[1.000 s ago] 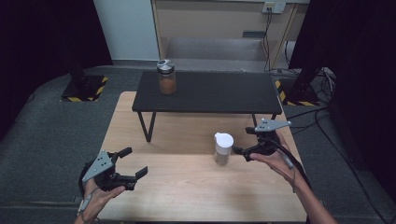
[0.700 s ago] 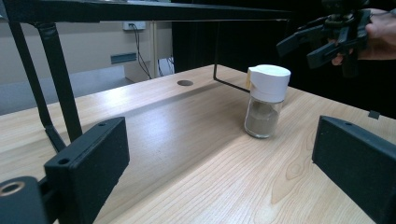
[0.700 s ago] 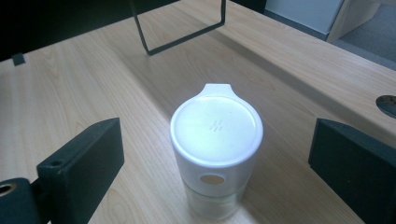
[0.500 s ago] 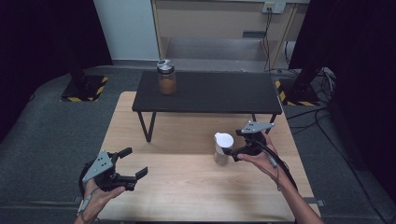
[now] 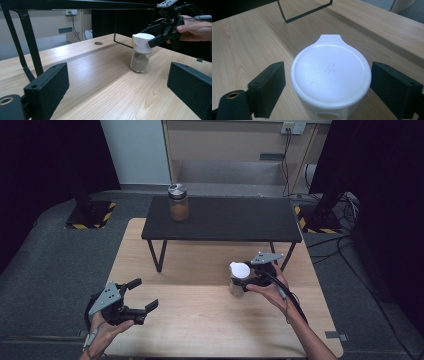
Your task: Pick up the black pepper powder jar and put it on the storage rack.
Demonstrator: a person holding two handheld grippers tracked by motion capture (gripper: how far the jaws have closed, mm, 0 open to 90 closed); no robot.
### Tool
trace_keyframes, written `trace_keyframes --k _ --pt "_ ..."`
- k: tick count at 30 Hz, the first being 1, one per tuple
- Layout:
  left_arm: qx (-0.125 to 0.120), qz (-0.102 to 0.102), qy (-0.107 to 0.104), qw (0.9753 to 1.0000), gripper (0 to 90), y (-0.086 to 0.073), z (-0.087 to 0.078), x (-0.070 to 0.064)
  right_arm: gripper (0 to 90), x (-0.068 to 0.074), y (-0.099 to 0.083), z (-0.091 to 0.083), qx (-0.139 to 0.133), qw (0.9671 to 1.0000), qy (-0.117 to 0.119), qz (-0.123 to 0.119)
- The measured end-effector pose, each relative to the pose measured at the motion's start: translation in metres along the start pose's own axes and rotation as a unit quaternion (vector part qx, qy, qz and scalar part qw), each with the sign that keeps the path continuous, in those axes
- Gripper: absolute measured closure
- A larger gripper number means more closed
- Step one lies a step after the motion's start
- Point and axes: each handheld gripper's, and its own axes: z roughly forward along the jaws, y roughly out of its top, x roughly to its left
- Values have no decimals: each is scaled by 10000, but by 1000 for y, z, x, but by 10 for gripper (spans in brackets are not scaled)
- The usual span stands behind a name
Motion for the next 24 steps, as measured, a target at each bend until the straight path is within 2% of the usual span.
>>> trace_keyframes --k 2,6,9,13,20,24 --pt "1 -2 1 10000 28 0 0 0 181 1 0 2 -5 10000 -24 -25" --pt "11 -2 4 10000 27 0 0 0 310 10 1 4 -6 9995 -229 -201" --pt "7 -3 6 10000 27 0 0 0 311 15 0 5 -45 9992 -341 -197" --pt "15 3 3 10000 27 0 0 0 313 16 -2 5 -79 9992 -363 -170" --pt "21 8 -7 10000 27 0 0 0 314 15 0 2 -24 9992 -308 -249" --pt "27 47 -3 10000 28 1 0 0 314 12 4 -6 -19 9992 -236 -336"
